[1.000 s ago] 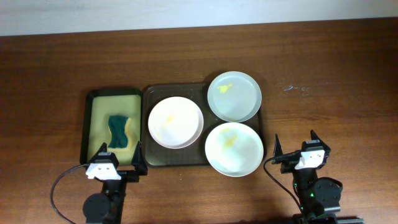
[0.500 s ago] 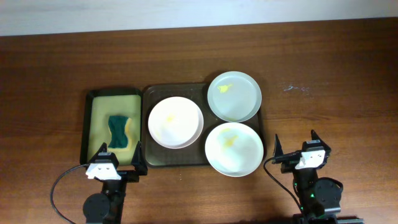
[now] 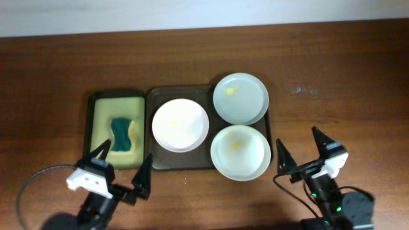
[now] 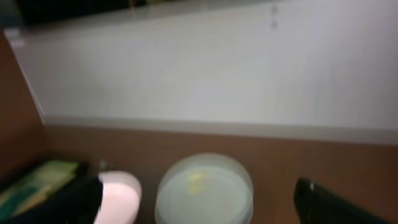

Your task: Clean dirty plates on tray and stack at the side

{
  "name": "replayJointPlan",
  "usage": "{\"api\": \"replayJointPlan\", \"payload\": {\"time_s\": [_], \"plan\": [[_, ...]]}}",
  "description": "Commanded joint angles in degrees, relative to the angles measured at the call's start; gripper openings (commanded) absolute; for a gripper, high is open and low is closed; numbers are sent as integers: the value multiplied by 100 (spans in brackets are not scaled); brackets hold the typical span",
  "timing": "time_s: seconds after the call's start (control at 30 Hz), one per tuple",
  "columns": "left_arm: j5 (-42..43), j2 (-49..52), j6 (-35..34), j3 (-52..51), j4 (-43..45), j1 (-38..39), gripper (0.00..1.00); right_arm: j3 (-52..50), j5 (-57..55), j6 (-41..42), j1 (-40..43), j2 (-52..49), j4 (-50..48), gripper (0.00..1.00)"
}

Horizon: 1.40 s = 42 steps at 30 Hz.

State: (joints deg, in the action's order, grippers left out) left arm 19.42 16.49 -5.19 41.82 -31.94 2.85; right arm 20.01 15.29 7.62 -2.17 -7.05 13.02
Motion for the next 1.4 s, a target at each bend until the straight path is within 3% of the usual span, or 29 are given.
{"api": "replayJointPlan", "payload": {"time_s": [0.0, 0.1, 0.13, 0.17, 0.2, 0.23, 0.27, 0.3, 0.33, 0.37, 0.4, 0.43, 0.47, 0.5, 0.6, 0.77, 0.8, 0.83, 1.0, 1.07, 1.13, 1.23, 1.37], "plan": [[-341, 2114, 490, 2420, -1519, 11, 99, 2229, 129, 142, 33, -1685, 1364, 98], [-313, 3956, 503, 3901, -2774, 11, 99, 5560, 509, -138, 33, -4597, 4769, 98], [-323, 4391, 505, 3950, -2975, 11, 99, 6583, 535, -133, 33, -5574, 5713, 98], [-496, 4732, 503, 3950, -3091, 9, 99, 7200, 590, -118, 33, -6220, 6054, 98], [-691, 4977, 498, 3950, -3154, 9, 93, 7521, 612, -120, 33, -6625, 6269, 98], [-1104, 5403, 286, 3950, -3274, 9, 33, 7768, 1213, -170, 17, -7357, 6568, 86], [-1401, 5659, 55, 3950, -3379, 9, 9, 7766, 1563, -181, -101, -7753, 6679, 37], [-1823, 6067, -153, 3950, -3552, 9, 0, 7766, 1484, -181, -409, -8166, 6784, 18], [-1950, 6378, -166, 3950, -3613, 9, 0, 7766, 1150, -151, -848, -8546, 6793, 18], [-2046, 6710, -164, 3950, -3628, 0, 10, 7766, 627, 31, -1412, -8999, 6723, 30], [-2284, 6985, -166, 3950, -3630, -46, 22, 7766, 240, 278, -1810, -9357, 6588, 56], [-2455, 7197, -184, 3950, -3630, -116, 41, 7766, 138, 472, -2177, -9781, 6304, 79], [-2710, 7455, -385, 3943, -3635, -232, 71, 7766, 136, 809, -2463, -10251, 5941, 79], [-3001, 7718, -654, 3908, -3626, -369, 74, 7766, 129, 1051, -2684, -10775, 5534, 65], [-2975, 8185, -721, 3884, -3473, -575, 52, 7766, 26, 1287, -2933, -11755, 4662, 50], [-2975, 8293, -721, 3884, -3344, -575, 47, 7766, -758, 1416, -2968, -12048, 4317, 16], [-2975, 8293, -721, 3884, -3331, -575, 46, 7766, -903, 1412, -2968, -12050, 4229, 5], [-2975, 8293, -721, 3884, -3309, -575, 41, 7768, -964, 1408, -2964, -12050, 3958, 4], [-2975, 8293, -721, 3866, -3104, -575, 40, 7899, -1091, 396, -2942, -12050, 3453, 9], [-2973, 8293, -721, 3858, -3088, -575, 40, 8454, -1082, 396, -2848, -12050, 3904, 51], [-2975, 8293, -721, 3788, -3088, -575, 40, 8843, -1038, 402, -2822, -12050, 4699, 59], [-2973, 8293, -723, 3703, -3040, -575, 40, 8553, -632, 925, -2885, -12052, 5163, 55], [-2865, 8293, -721, 3700, -3016, -575, 41, 7740, -713, 1290, -3040, -12067, 4371, 32]]}}
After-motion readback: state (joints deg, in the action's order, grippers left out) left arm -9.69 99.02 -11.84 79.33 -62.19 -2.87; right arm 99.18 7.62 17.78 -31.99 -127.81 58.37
